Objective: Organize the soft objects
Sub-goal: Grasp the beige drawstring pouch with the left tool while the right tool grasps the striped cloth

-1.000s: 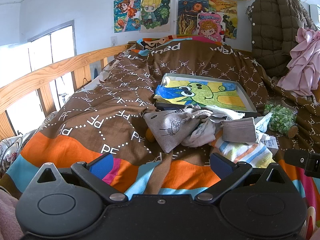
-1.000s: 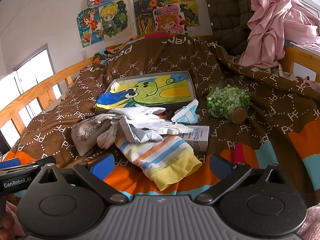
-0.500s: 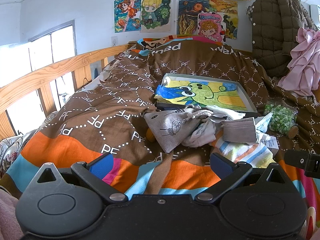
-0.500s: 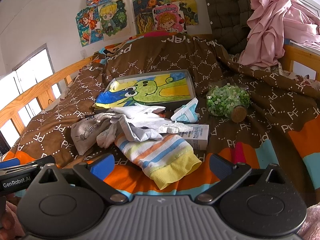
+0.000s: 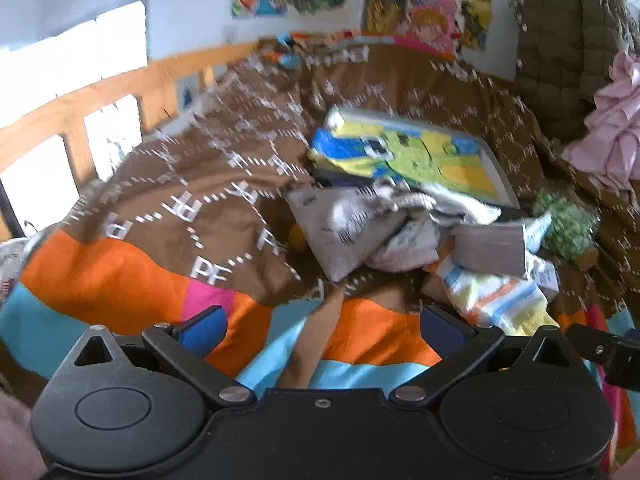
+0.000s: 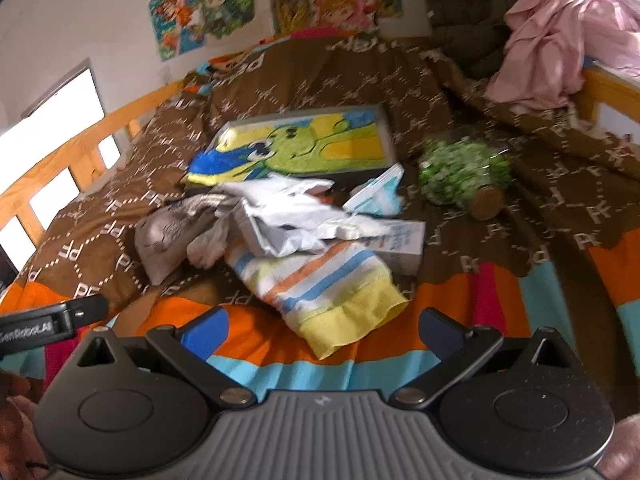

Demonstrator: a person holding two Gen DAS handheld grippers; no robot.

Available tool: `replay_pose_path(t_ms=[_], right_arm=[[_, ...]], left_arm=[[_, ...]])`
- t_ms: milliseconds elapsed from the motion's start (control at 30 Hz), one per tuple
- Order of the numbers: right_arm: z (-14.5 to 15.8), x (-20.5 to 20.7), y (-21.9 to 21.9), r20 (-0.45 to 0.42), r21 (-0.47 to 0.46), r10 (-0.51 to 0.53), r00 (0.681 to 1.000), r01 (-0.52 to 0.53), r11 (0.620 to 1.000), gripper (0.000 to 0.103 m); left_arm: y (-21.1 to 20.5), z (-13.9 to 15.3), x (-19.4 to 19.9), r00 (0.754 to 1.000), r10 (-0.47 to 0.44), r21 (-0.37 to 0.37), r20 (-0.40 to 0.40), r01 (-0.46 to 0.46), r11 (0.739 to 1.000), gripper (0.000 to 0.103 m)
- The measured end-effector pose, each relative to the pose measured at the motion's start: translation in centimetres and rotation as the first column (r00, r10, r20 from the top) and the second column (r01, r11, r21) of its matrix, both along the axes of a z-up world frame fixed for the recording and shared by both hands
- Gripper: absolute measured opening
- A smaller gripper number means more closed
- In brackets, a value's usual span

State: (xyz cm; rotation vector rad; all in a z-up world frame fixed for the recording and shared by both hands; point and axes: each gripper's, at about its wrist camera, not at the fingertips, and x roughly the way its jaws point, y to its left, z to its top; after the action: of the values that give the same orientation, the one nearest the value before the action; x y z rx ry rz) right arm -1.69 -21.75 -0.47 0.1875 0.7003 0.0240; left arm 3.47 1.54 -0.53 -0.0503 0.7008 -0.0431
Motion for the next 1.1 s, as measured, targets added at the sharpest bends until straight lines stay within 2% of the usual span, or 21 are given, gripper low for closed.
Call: replay_pose_path(t_ms=[100, 233, 300, 433, 600, 700, 833, 967, 1100], right_arm=[[-0.6, 1.6, -0.5, -0.048, 0.032, 0.021, 0.999, -0.02, 0.999, 0.103], [-1.7, 3.8, -1.1, -0.115, 0.1, 0.05, 0.992, -0.039, 0.994, 0.103], [-2.2, 4.6, -1.2, -0.115, 0.116, 0.055, 0.992, -0.041, 0.992, 0.103], [-2.8, 5.8, -0.6, -0.051, 0.075, 0.076, 0.996, -0.073, 0.995, 0.103], [-4.1, 7.9, 0.7, -0.074, 0.036, 0.144, 0.987, -0.141, 0.989, 0.103], [-4.4, 9.1, 1.8, -0.046, -0.055, 0.179, 0.983, -0.182, 0.982, 0.103], [-4.7, 10.5, 2.6, -0.012, -0.125, 0.195, 0.981, -0.195, 0.973, 0.103], [-5.5, 11.3, 2.6, -0.044, -0.113, 0.192, 0.98, -0.196, 0.974, 0.103], [-6.1, 12.1, 2.1, -0.079, -0.093, 0.171, 0.982, -0.178, 0.98, 0.103]], left_arm=[[0.1, 0.0, 1.9, 0.998, -0.041, 0.013, -0.056, 0.042, 0.999, 0.102], [0.5, 0.4, 4.2, 0.996, -0.073, 0.081, -0.055, 0.077, 0.994, 0.102], [0.9, 0.5, 5.5, 0.994, -0.088, 0.099, -0.062, 0.093, 0.991, 0.102], [1.4, 0.4, 8.1, 0.986, -0.148, 0.096, -0.077, 0.155, 0.983, 0.102], [1.0, -0.6, 10.5, 0.965, -0.255, 0.124, -0.057, 0.261, 0.957, 0.102], [0.9, -1.4, 11.5, 0.955, -0.297, 0.145, -0.027, 0.297, 0.944, 0.102], [1.1, -2.3, 12.7, 0.943, -0.332, 0.093, -0.028, 0.334, 0.938, 0.102], [1.3, -3.2, 14.0, 0.939, -0.341, 0.043, -0.045, 0.343, 0.938, 0.102], [1.5, -4.1, 15.1, 0.934, -0.347, -0.023, -0.087, 0.347, 0.938, 0.091]])
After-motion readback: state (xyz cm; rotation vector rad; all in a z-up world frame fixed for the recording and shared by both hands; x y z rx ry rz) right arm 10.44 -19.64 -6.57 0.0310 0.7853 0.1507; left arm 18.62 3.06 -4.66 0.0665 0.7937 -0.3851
